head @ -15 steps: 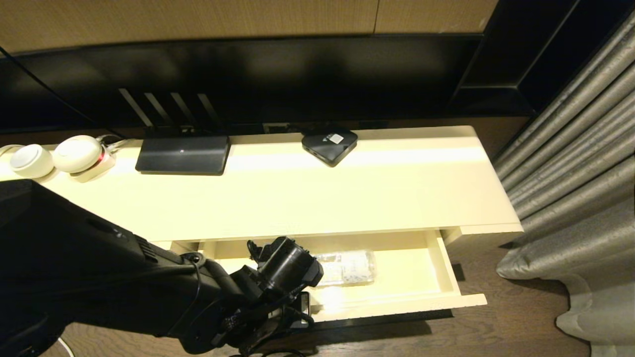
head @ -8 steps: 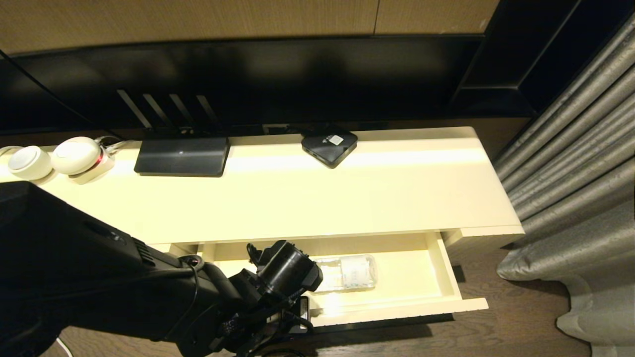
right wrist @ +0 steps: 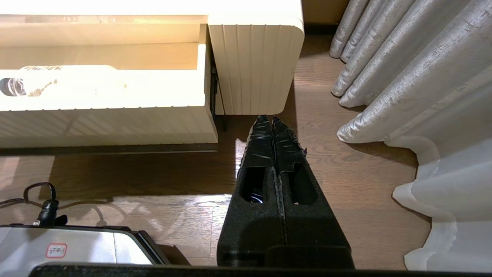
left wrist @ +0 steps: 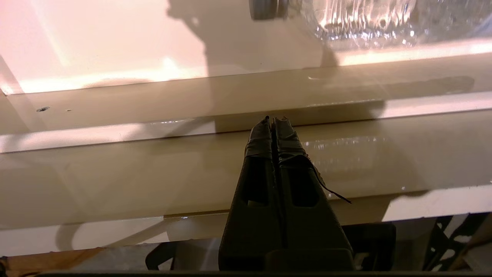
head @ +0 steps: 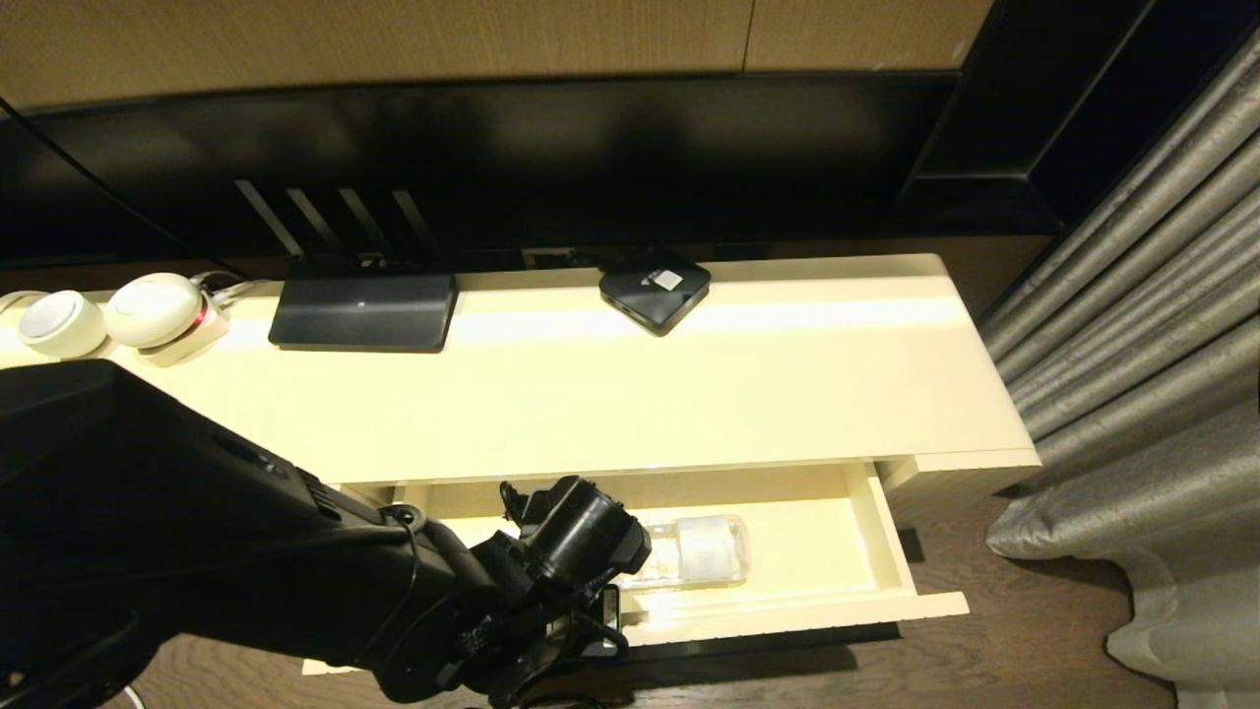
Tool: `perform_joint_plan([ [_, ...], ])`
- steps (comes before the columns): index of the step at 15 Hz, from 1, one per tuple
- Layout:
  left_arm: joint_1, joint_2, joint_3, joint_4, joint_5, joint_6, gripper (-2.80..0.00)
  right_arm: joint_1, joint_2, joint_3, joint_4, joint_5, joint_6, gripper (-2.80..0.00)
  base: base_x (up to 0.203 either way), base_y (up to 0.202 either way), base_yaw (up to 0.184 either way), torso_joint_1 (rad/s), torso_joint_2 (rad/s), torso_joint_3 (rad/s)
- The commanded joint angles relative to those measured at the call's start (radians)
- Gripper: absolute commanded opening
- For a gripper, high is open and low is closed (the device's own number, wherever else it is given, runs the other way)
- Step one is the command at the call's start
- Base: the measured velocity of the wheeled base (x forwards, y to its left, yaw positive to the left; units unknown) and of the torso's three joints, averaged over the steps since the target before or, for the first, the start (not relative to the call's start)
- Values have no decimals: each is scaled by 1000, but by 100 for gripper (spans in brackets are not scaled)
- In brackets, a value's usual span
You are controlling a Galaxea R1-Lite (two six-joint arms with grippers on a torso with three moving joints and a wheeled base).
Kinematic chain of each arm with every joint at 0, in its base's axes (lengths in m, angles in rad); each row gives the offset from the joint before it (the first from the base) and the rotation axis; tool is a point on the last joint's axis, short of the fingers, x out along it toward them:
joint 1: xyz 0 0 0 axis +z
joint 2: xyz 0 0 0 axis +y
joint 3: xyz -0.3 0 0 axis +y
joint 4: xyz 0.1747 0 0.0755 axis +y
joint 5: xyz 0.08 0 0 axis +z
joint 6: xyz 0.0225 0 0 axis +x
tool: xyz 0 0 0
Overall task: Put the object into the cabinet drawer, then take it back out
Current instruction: Open the drawer
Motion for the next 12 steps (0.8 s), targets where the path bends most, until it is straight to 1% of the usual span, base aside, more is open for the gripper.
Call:
perform_joint_plan([
  [1,4,9,-23,-20,18,-5,-280,0,1,2,0,1,0,-280,0,0,0,0,0,0],
  [7,10,4,-58,-19,35,1,-280,0,1,1,0,1,0,-280,0,0,0,0,0,0],
  [9,10,3,-76,-18,55,6,-280,0,1,1,0,0,0,-280,0,0,0,0,0,0],
  [12,11,5,-111,-17,64,9,-280,0,1,2,0,1,0,-280,0,0,0,0,0,0],
])
